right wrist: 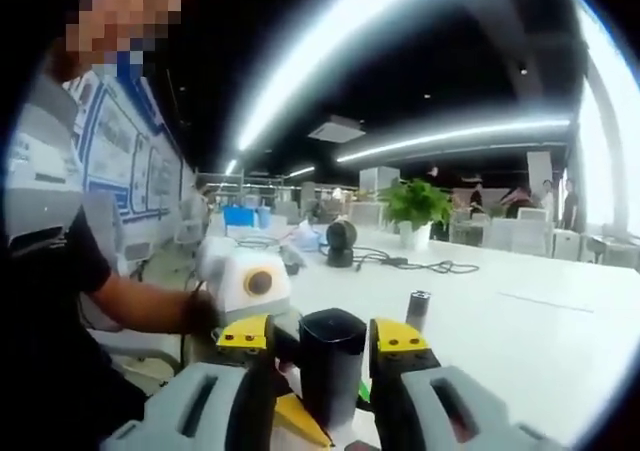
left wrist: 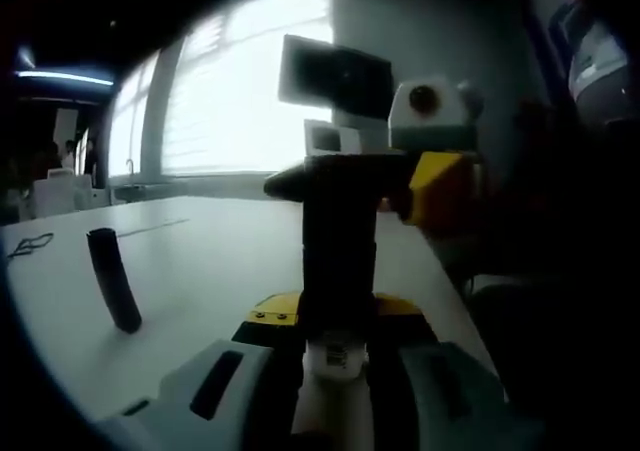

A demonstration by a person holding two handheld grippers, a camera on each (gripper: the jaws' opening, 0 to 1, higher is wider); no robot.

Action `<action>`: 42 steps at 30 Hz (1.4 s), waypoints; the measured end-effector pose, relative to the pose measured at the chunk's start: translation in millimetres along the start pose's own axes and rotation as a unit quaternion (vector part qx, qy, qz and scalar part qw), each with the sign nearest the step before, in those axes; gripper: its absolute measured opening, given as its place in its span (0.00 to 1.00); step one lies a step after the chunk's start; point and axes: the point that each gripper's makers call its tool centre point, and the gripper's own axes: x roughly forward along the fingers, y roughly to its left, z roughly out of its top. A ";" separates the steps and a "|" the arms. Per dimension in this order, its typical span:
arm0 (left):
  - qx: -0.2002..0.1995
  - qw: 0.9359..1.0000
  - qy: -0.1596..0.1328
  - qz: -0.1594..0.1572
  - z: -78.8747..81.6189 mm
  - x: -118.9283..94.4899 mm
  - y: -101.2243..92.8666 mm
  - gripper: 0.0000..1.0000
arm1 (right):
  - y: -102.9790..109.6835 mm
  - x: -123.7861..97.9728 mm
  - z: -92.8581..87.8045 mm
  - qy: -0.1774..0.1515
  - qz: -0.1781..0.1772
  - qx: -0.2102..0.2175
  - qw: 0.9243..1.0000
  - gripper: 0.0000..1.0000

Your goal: Pick up cosmetic bottle twist off cap place on table pick up cap screw tight cap place on table

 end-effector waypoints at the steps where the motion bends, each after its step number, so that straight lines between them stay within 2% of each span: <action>1: -0.003 1.000 0.000 0.000 0.0 -0.2 0.2 0.13 | -0.1 -0.4 0.0 -0.001 0.000 0.000 1.000 0.31; 10: -0.009 1.000 0.000 0.006 0.1 -1.6 3.2 0.13 | -0.6 -5.9 2.5 -0.012 0.004 0.002 1.000 0.33; 18: -0.007 1.000 -0.012 0.020 5.5 -3.8 9.0 0.13 | -7.1 -13.2 7.8 -0.027 -0.004 0.007 1.000 0.34; 29: -0.012 0.999 -0.015 0.037 10.7 -7.1 15.8 0.13 | -18.1 -33.9 13.8 -0.039 -0.015 0.007 0.999 0.35; 32: -0.012 0.999 -0.007 0.045 9.9 -7.1 19.4 0.13 | -21.7 -38.4 9.6 -0.038 -0.020 0.007 0.999 0.35; 37: -0.009 0.998 -0.011 0.059 20.6 -7.7 23.3 0.13 | -25.8 -46.1 3.7 -0.037 -0.025 0.005 0.999 0.35; 42: -0.006 0.997 -0.001 0.074 19.8 -2.4 32.3 0.13 | -34.8 -53.4 -3.6 -0.033 -0.039 0.003 0.999 0.33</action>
